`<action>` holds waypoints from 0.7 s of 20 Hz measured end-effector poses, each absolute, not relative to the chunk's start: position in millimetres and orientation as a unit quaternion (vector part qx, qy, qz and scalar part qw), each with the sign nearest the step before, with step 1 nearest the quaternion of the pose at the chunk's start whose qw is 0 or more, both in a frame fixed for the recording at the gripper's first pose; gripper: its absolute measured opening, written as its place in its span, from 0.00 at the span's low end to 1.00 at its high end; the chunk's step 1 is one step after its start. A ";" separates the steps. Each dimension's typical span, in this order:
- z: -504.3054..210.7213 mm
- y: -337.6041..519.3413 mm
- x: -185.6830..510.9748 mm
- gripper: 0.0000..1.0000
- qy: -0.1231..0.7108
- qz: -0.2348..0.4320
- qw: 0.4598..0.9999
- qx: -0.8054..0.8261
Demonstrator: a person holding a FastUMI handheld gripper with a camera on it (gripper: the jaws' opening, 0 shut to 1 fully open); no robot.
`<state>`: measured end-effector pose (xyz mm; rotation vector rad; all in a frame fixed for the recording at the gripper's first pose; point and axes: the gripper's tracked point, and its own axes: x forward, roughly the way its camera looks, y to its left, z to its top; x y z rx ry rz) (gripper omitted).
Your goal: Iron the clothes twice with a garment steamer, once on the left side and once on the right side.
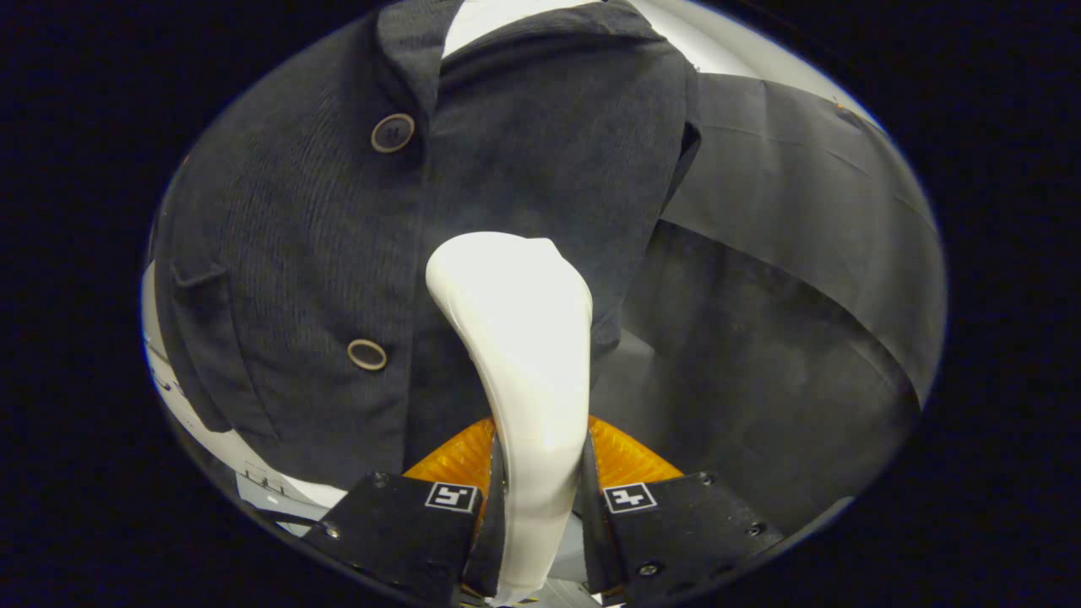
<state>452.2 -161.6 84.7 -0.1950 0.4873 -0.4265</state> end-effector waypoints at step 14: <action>72.9 -163.0 449.6 0.41 0.321 -0.193 0.926 -0.042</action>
